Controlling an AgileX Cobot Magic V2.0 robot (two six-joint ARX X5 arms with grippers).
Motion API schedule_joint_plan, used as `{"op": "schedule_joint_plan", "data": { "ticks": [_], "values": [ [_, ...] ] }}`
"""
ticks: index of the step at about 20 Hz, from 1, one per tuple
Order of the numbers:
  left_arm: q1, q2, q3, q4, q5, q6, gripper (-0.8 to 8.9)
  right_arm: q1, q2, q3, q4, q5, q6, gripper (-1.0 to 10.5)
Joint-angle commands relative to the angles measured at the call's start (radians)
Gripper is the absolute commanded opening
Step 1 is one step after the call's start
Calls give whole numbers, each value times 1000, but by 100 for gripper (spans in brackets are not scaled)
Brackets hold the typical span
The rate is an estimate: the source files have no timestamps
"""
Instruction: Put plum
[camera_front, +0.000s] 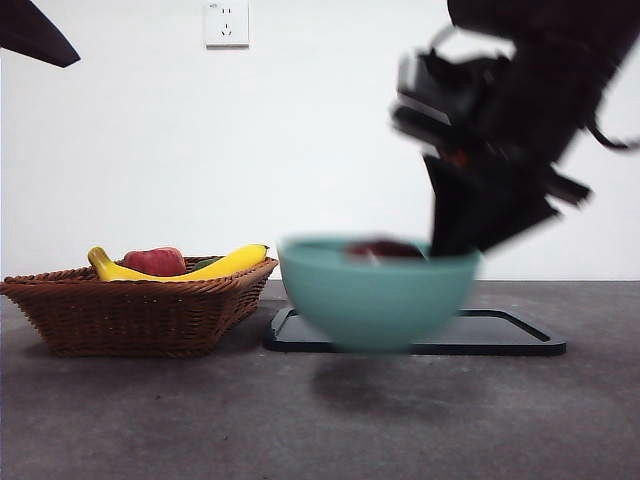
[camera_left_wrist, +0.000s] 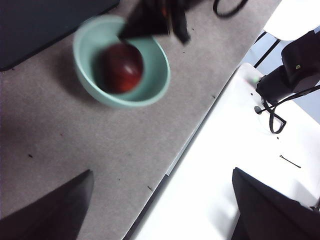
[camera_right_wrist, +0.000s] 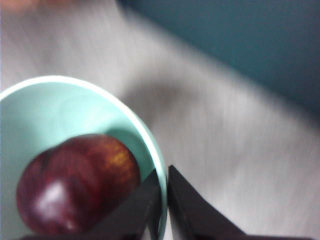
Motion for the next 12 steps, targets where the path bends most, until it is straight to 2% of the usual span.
{"op": "schedule_joint_plan", "data": {
  "ticks": [1,5,12],
  "values": [
    [-5,5,10,7,5,2,433,-33,24,79,-12,0,4,9],
    [-5,5,10,6,5,5,433,-118,108,222,-39,0,-25,9],
    [-5,5,10,2,5,5,433,-243,387,471,-69,0,-71,9]
  ]
}}
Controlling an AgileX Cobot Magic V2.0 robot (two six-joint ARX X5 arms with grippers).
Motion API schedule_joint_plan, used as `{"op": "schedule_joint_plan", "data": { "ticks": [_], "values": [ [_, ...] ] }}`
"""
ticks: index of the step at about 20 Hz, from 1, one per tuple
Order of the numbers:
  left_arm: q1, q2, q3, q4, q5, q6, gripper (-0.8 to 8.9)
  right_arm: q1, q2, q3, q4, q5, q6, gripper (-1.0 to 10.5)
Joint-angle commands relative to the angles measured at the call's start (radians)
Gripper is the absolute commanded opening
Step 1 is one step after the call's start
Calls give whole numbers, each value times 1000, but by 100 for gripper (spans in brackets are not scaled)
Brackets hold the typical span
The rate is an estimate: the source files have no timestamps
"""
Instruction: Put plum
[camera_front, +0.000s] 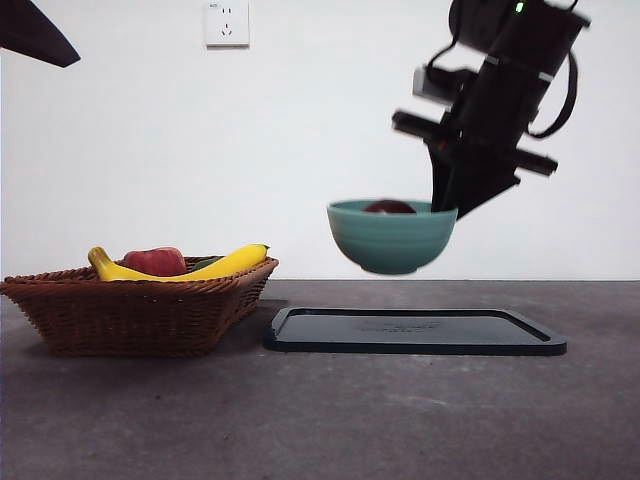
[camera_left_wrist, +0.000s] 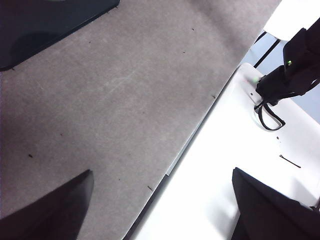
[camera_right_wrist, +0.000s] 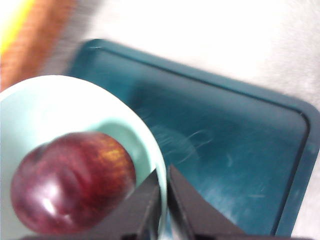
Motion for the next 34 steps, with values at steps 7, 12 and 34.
{"op": "schedule_joint_plan", "data": {
  "ticks": [7,12,34],
  "values": [
    [-5,5,10,3,5,5,433,-24,177,43,64,-6,-14,9],
    [-5,5,10,4,5,5,433,-24,192,44,62,-13,-15,13],
    [-5,5,10,5,5,5,433,43,-692,-99,-311,-85,-78,172]
  ]
}}
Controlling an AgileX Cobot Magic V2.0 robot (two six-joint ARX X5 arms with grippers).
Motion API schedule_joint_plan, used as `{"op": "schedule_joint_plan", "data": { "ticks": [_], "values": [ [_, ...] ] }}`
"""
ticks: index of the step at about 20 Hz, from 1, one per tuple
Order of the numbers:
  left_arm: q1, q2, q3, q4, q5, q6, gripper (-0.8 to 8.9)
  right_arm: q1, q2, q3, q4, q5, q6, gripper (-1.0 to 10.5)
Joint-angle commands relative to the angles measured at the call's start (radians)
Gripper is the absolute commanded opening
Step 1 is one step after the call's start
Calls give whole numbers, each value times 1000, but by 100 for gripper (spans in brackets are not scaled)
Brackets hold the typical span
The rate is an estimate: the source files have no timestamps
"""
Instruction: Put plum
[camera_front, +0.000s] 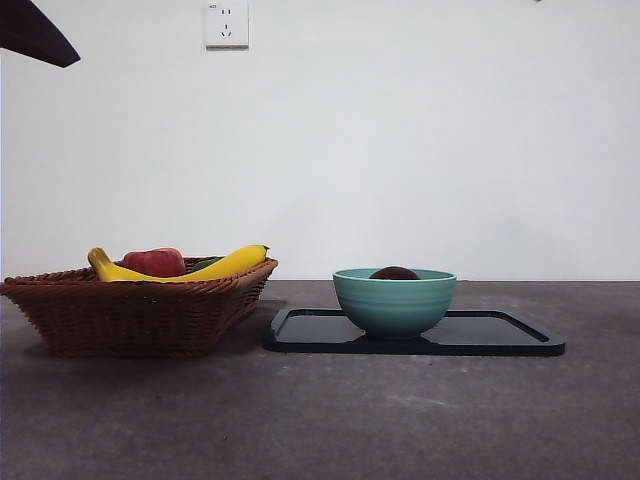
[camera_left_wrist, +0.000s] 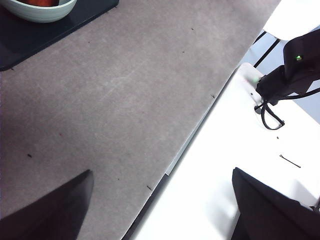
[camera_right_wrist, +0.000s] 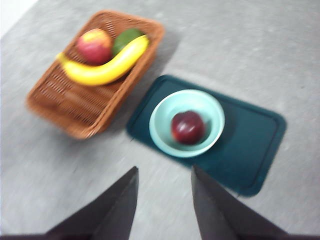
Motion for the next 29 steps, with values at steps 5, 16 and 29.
{"op": "schedule_joint_plan", "data": {
  "ticks": [5,16,29],
  "values": [
    [-5,5,10,6,5,4,433,86,-209,-248,37,-37,-2,172],
    [-5,5,10,7,5,4,433,130,-350,-442,48,-137,19,172],
    [-5,5,10,7,5,3,433,130,-350,-442,48,-137,19,172]
  ]
}}
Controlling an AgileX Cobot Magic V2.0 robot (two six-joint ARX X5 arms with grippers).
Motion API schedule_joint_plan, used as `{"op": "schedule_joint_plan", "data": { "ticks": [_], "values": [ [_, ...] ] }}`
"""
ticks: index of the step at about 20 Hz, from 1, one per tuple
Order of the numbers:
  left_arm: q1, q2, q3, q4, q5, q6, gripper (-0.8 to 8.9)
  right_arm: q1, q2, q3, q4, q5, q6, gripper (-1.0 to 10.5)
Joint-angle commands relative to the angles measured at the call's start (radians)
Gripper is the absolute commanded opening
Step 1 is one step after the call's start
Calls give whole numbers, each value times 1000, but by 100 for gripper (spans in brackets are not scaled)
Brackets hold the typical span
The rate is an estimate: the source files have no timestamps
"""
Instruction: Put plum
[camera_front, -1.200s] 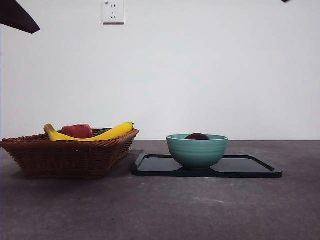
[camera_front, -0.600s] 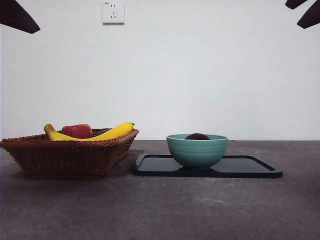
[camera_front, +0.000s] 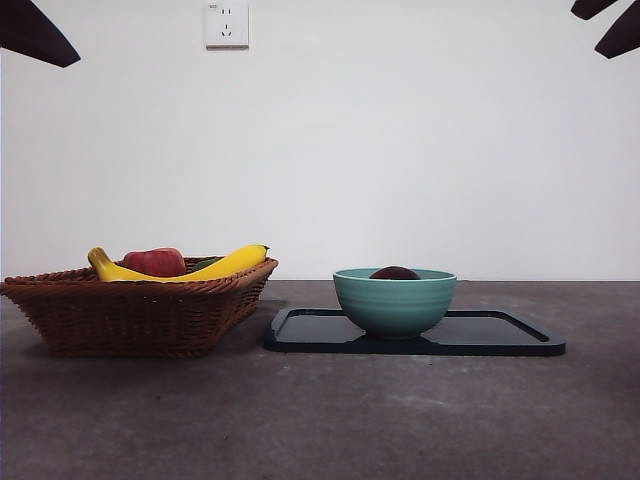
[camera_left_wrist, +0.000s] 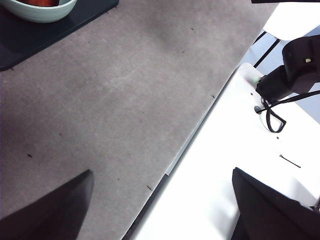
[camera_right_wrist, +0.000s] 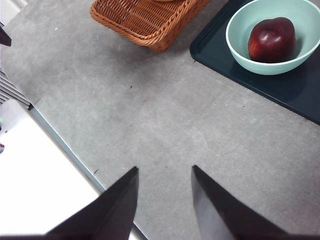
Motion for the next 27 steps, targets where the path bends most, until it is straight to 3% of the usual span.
{"op": "schedule_joint_plan", "data": {
  "ticks": [1,12,17,22,27],
  "values": [
    [-5,5,10,7,5,3,433,6,5,4,10,-6,7,172],
    [-5,5,10,15,5,1,432,6,5,4,9,-6,10,172],
    [-8,20,21,173,-31,-53,435,6,5,4,10,-6,10,172],
    [-9,203,168,237,-117,-48,435,6,5,4,10,-6,10,172],
    [-9,502,429,246,-135,51,433,6,5,4,17,-6,10,172]
  ]
}}
